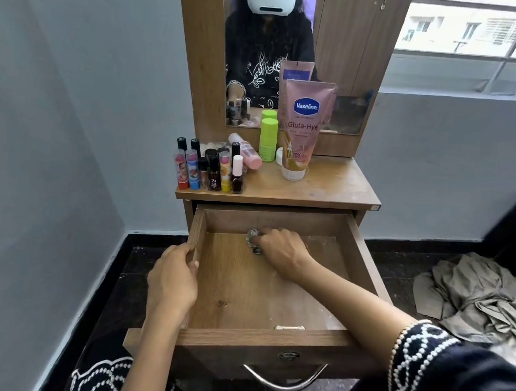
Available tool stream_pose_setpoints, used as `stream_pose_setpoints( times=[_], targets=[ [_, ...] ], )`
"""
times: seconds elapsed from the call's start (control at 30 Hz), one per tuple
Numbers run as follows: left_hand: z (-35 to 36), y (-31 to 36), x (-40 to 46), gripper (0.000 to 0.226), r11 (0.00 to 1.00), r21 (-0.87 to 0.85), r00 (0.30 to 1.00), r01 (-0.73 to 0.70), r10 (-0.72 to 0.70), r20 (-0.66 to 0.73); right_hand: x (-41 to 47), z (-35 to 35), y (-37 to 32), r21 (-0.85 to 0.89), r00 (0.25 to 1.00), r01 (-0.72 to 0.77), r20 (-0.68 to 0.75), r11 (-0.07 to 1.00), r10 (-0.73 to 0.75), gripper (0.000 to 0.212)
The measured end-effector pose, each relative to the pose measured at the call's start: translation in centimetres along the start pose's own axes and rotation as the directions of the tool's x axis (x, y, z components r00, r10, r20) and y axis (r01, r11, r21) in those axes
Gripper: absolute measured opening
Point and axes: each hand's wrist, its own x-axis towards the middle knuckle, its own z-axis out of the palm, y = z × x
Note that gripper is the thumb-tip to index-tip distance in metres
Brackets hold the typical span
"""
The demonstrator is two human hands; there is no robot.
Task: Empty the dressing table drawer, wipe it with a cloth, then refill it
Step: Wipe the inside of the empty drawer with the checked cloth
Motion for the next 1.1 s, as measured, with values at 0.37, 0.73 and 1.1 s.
stream_pose_setpoints(
  times=[0.37, 0.73, 1.1],
  targets=[
    [-0.2, -0.1, -0.2, 0.038, 1.0, -0.016, 1.0, -0.004, 0.004, 0.001, -3.0, -1.9, 4.1, 0.118, 0.806, -0.585, 0.191, 0.802, 0.56, 0.033],
    [-0.2, 0.1, -0.3, 0.038, 1.0, -0.02, 1.0, 0.002, -0.002, 0.002, -2.0, -1.1, 2.5, -0.056, 0.837, -0.533, 0.107, 0.844, 0.536, 0.032],
    [-0.3, 0.2, -0.4, 0.039, 1.0, -0.009, 1.0, -0.005, 0.005, 0.004, -2.1, -2.3, 2.3, 0.319, 0.907, -0.419, 0.179, 0.85, 0.381, 0.025]
  ],
)
